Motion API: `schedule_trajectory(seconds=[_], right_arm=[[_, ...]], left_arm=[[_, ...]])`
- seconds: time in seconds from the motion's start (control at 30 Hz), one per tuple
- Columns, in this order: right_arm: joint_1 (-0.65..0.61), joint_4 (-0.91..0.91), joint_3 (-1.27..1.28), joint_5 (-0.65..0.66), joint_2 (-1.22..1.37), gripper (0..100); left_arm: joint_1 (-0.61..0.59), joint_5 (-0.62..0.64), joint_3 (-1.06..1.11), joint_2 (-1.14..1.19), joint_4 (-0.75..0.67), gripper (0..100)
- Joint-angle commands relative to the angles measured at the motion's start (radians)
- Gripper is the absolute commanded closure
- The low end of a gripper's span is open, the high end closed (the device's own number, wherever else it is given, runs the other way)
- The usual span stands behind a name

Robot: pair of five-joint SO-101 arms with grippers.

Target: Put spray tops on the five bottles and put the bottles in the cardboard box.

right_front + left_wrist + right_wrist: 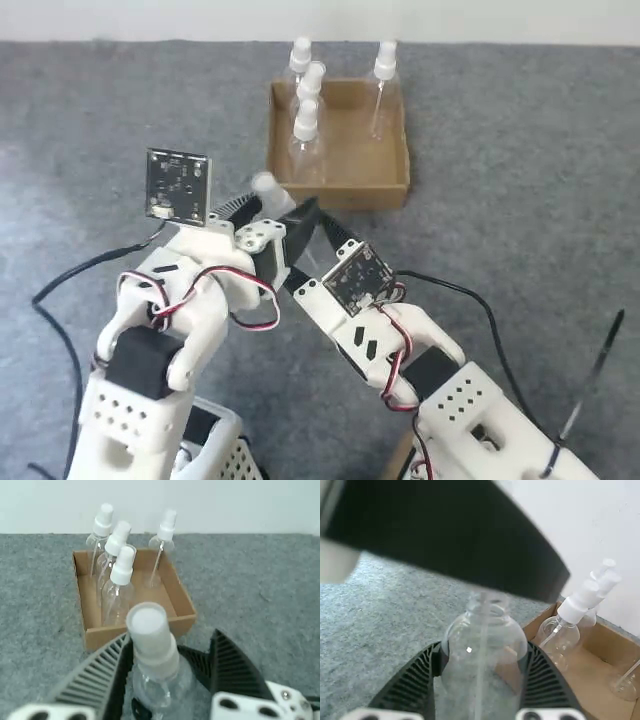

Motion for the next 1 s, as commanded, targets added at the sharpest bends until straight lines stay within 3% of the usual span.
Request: schedule_trajectory(seconds=[0.0,0.33,0.57,0.8,0.97], right_arm=[[0.024,-0.018,-0.028,0.020,-0.021,93.7],[0.024,0.065,-0.130,0.020,0.232,93.7],[0.019,0.065,-0.178,0.018,0.326,93.7],[0.016,0.107,-0.169,-0.020,0.173,93.7],[-0.053,0.143,-0.161,-0.103,0.111,93.7]], left_arm=[[-0.002,-0.009,-0.064,-0.023,0.066,73],[-0.362,-0.015,-0.107,-0.021,0.091,73],[-0.483,-0.051,0.064,-0.021,-0.021,75],[-0.486,-0.049,0.335,-0.021,-0.318,82],[-0.348,-0.051,0.367,-0.021,-0.356,82]])
